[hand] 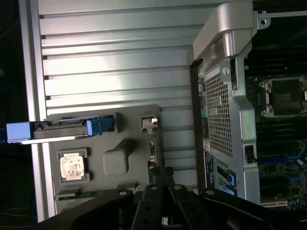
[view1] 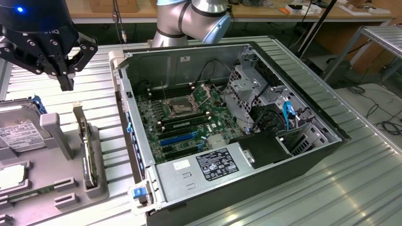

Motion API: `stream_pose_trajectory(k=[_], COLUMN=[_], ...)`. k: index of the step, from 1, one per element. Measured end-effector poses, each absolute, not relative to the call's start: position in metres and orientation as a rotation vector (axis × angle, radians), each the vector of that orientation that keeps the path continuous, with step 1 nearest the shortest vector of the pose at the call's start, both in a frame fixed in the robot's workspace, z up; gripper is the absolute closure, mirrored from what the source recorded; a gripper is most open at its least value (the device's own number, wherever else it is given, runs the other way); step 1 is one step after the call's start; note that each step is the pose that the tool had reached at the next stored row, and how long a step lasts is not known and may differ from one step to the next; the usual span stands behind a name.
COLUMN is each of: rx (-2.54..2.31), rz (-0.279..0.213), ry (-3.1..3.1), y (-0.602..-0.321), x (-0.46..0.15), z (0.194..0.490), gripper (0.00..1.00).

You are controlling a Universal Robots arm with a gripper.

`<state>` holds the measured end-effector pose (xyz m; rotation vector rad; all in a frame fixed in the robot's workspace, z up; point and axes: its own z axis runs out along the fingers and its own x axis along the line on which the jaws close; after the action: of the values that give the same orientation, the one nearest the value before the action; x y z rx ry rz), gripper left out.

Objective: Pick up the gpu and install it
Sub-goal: 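Pick up the gpu and move the gpu toward the slot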

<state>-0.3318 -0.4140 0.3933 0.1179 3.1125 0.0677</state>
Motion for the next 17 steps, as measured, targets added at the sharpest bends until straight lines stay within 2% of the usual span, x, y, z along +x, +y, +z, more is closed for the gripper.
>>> stream_pose_trajectory(k=[17], rx=[0.118], rz=[0.068], ry=[3.113], y=[-0.433], x=[-0.337], z=[0.393], gripper=[0.89])
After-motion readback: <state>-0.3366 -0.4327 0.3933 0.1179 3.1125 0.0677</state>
